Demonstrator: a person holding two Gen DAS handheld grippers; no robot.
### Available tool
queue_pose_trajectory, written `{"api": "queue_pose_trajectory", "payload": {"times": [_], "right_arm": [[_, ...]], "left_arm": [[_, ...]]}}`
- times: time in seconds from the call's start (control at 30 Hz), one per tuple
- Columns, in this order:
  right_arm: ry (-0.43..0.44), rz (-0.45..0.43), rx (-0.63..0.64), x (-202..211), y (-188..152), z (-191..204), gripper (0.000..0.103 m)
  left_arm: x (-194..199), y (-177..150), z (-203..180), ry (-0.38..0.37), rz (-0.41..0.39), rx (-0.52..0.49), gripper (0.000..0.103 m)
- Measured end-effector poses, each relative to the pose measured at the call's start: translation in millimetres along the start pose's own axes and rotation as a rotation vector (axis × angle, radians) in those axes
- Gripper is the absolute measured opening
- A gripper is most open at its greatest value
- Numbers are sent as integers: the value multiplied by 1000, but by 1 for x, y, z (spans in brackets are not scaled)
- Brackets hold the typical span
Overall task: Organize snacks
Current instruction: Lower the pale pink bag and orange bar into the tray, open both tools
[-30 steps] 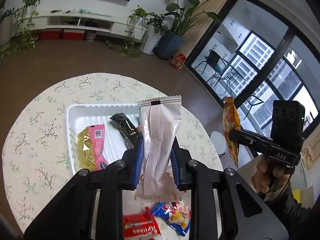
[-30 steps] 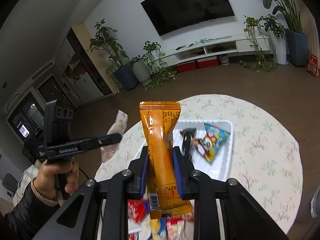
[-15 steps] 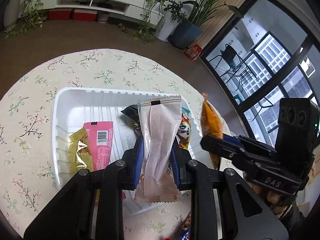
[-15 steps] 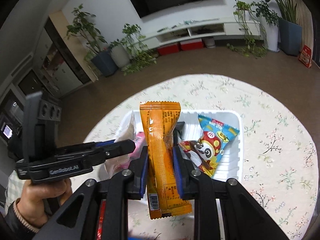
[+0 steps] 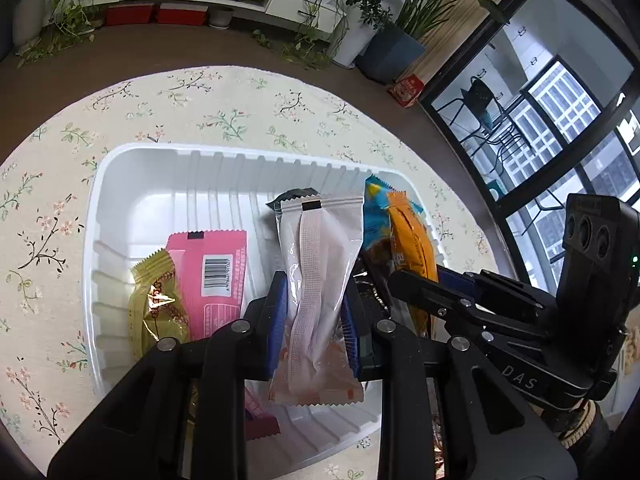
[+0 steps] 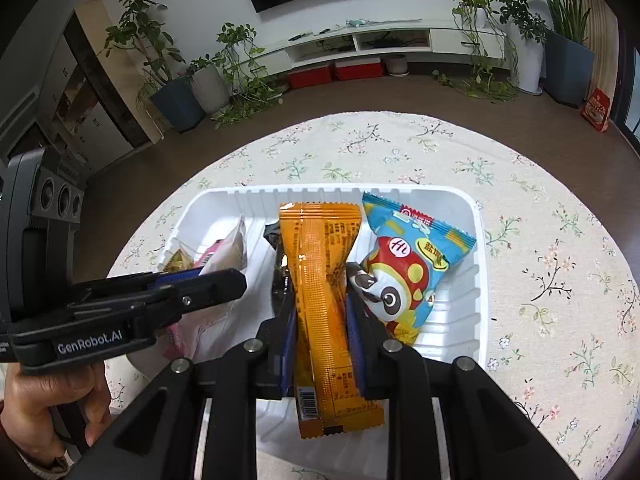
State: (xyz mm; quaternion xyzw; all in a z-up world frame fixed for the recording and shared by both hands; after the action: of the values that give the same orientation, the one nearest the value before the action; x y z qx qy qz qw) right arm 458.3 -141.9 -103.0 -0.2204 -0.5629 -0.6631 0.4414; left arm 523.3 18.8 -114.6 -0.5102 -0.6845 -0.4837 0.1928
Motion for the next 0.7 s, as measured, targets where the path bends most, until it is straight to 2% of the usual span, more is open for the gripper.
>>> {"api": "queue_pose_trajectory", "payload": {"times": [0.3,0.43,0.7], "right_arm": [[-54,-7,57,-5,2,10,27],[-63,-9,65,-3,-1,14,28],[-82,0,99,-3,-4,21,30]], "left_arm": [[-13,-8,6,21,8,9,23],[-4,-15,1,34,17,10,24],[-12,-12,0,49,35,14,24]]}}
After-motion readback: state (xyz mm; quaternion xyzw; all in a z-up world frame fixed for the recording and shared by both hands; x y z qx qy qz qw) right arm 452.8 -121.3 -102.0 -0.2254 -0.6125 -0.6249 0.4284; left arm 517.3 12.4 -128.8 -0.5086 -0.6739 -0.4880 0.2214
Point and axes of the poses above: each gripper's, at about its wrist camera, not at the fingertips, and x roughly against the way its jaws point, z to its left, y to its top, the point moved 2 cm from there along -x, roughly the way its jaws point
